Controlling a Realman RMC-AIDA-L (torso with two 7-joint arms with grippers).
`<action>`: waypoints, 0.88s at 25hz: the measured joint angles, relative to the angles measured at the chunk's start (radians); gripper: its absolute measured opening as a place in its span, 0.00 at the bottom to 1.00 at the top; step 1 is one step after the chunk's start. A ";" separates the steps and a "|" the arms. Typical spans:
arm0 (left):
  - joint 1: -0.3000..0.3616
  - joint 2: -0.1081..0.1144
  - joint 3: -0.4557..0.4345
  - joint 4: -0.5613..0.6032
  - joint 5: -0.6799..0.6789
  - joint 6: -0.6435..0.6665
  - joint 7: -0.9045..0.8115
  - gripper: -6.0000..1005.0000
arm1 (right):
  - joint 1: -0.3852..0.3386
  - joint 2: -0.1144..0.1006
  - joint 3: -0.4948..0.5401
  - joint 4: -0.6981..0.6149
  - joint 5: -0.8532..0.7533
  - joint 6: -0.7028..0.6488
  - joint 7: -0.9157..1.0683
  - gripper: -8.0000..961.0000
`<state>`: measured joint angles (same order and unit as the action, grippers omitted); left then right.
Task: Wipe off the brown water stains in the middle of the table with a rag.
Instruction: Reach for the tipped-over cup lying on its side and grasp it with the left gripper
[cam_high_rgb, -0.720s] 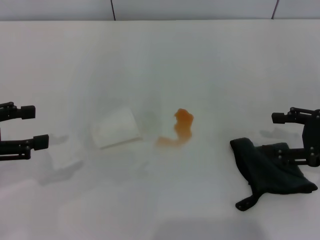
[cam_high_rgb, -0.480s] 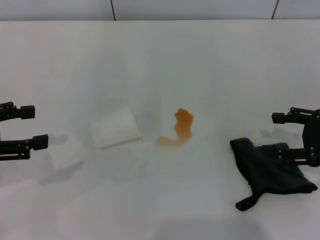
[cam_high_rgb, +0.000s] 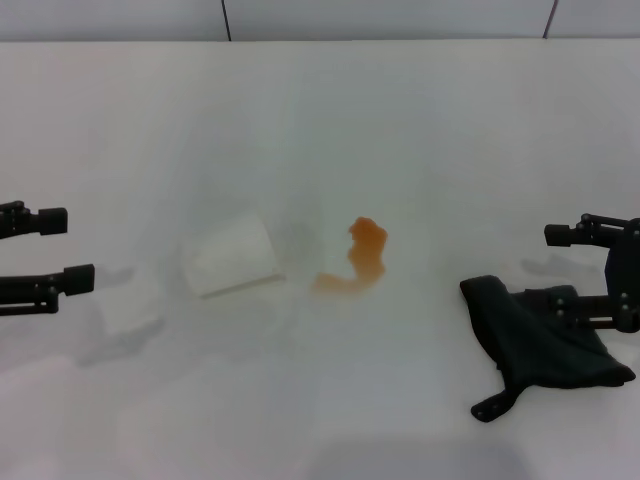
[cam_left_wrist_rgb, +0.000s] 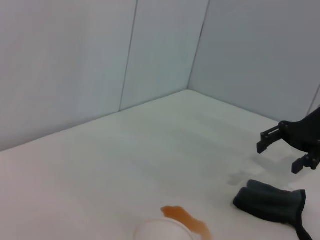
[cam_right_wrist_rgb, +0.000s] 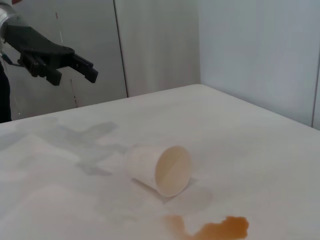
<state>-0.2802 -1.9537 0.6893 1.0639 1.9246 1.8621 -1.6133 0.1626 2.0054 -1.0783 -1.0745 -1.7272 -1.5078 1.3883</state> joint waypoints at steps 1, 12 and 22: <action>-0.003 0.002 -0.001 0.000 0.000 -0.001 -0.006 0.87 | 0.000 0.000 0.000 0.000 0.000 0.000 0.000 0.87; -0.057 0.067 -0.004 0.004 0.001 -0.012 -0.043 0.87 | 0.004 0.001 0.000 0.011 0.004 0.001 0.012 0.87; -0.166 0.139 0.001 -0.009 0.110 0.015 -0.103 0.87 | 0.006 0.002 -0.001 0.032 0.027 0.004 0.016 0.87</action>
<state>-0.4463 -1.8150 0.6906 1.0551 2.0343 1.8770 -1.7163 0.1683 2.0078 -1.0796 -1.0426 -1.7003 -1.5033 1.4046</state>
